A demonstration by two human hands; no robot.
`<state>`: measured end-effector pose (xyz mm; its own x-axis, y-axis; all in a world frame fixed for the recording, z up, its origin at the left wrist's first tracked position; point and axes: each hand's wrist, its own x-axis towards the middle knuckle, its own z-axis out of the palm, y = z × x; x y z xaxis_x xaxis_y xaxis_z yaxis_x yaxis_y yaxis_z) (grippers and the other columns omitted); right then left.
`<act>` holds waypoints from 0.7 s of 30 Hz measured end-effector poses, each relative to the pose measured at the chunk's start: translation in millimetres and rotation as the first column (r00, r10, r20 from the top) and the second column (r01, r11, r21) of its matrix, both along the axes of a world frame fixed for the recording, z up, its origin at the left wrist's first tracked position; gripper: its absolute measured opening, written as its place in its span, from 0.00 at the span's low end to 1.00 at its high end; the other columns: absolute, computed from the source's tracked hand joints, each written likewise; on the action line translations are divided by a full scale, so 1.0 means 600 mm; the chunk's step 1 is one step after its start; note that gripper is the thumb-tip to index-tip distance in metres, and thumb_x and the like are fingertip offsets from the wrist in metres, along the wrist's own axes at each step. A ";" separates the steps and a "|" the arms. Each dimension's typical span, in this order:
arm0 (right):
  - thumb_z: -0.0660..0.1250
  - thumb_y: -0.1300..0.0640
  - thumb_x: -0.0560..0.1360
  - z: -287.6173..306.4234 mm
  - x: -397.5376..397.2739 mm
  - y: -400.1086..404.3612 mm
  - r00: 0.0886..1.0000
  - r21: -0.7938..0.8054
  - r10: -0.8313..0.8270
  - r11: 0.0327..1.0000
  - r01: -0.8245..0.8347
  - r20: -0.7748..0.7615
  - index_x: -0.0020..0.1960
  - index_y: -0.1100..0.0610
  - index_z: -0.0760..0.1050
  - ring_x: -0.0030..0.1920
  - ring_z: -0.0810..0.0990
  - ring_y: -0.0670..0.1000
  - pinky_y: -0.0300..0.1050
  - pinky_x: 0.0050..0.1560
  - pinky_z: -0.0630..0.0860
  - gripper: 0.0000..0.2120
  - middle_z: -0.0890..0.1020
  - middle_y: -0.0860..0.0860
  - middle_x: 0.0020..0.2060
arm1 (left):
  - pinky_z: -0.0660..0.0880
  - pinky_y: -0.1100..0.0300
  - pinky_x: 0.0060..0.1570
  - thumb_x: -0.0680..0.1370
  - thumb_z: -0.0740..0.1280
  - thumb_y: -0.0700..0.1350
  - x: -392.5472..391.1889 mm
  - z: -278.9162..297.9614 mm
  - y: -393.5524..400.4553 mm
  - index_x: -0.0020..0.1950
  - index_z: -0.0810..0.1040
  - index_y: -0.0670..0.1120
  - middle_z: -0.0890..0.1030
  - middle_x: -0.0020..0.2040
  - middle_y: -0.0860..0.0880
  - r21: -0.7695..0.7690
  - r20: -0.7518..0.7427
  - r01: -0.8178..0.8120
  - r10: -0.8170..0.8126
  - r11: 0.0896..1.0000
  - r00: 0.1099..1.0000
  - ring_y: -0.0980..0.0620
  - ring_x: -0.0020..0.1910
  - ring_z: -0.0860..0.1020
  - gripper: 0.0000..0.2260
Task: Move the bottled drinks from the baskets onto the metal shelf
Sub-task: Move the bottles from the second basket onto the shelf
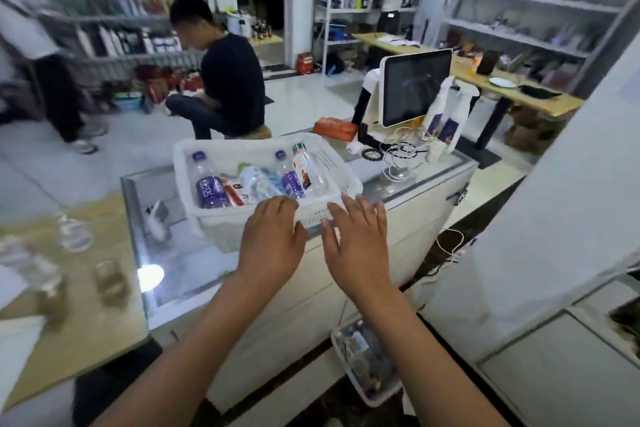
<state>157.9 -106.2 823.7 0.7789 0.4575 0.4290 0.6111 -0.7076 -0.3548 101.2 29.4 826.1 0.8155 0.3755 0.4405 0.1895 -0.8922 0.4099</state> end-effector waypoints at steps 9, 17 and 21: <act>0.60 0.52 0.83 -0.039 0.163 0.088 0.954 0.196 0.243 0.958 -0.208 -0.175 0.68 0.58 0.75 0.69 0.72 0.57 0.55 0.73 0.64 0.17 0.78 0.55 0.66 | 0.74 0.54 0.48 0.76 0.66 0.45 0.102 -0.023 0.087 0.58 0.77 0.46 0.80 0.54 0.46 -0.106 -0.072 -0.318 0.312 0.942 0.947 0.45 0.51 0.77 0.12; 0.61 0.50 0.82 -0.081 0.234 0.214 0.834 0.269 0.418 0.903 -0.336 -0.360 0.67 0.55 0.75 0.63 0.75 0.53 0.48 0.64 0.71 0.16 0.79 0.52 0.62 | 0.67 0.59 0.43 0.76 0.66 0.43 0.135 -0.055 0.167 0.54 0.79 0.45 0.79 0.50 0.46 -0.229 -0.133 -0.580 0.565 0.782 0.814 0.50 0.44 0.73 0.08; 0.63 0.51 0.81 -0.095 0.255 0.277 0.783 0.281 0.413 0.908 -0.311 -0.465 0.66 0.56 0.76 0.61 0.76 0.54 0.43 0.56 0.69 0.16 0.80 0.54 0.61 | 0.68 0.56 0.41 0.76 0.65 0.42 0.152 -0.063 0.216 0.48 0.77 0.42 0.78 0.46 0.44 -0.243 -0.226 -0.640 0.599 0.729 0.768 0.46 0.44 0.74 0.05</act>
